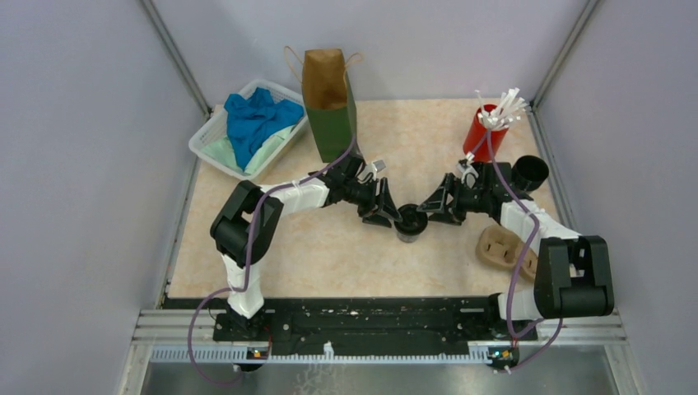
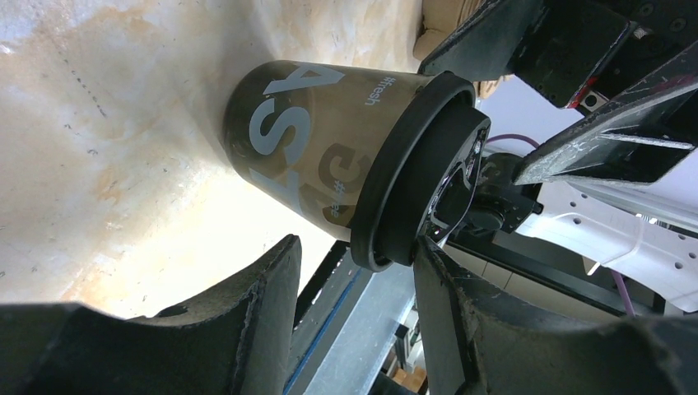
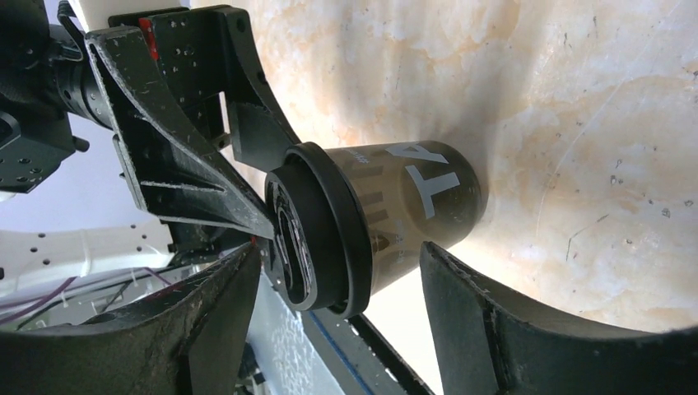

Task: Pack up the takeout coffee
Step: Close the cup lid on the coffee cup.

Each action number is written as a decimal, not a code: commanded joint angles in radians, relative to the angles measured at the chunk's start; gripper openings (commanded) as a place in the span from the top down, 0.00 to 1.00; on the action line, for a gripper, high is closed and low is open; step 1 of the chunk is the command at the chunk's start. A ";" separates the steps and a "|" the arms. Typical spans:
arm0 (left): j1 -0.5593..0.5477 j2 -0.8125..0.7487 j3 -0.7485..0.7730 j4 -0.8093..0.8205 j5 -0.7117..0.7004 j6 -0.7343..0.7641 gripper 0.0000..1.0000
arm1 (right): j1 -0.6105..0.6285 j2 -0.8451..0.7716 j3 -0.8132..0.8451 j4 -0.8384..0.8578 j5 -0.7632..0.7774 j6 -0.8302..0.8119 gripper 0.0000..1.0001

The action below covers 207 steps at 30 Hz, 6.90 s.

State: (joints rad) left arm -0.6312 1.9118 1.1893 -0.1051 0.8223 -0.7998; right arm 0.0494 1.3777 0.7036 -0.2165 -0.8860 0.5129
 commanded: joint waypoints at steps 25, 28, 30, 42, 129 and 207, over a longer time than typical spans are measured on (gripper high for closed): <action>-0.012 0.077 -0.051 -0.106 -0.155 0.074 0.43 | 0.052 0.138 -0.286 0.677 0.004 0.300 0.53; -0.012 0.073 -0.051 -0.108 -0.154 0.074 0.43 | 0.052 0.051 -0.181 0.445 0.031 0.199 0.40; -0.012 0.072 -0.051 -0.108 -0.153 0.073 0.43 | 0.052 -0.001 -0.112 0.256 0.088 0.108 0.31; -0.012 0.089 -0.047 -0.104 -0.140 0.078 0.43 | 0.050 -0.036 -0.153 0.229 0.061 0.118 0.54; -0.036 -0.013 0.256 -0.339 -0.134 0.137 0.10 | 0.101 -0.033 0.187 -0.438 0.203 -0.073 0.46; 0.010 0.107 0.054 -0.297 -0.175 0.183 0.42 | -0.012 0.177 -0.159 0.268 -0.064 0.142 0.62</action>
State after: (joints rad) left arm -0.6289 1.9568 1.3163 -0.3363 0.8280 -0.6796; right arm 0.0231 1.5414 0.5591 0.1291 -1.1099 0.7036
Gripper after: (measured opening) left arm 0.592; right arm 0.427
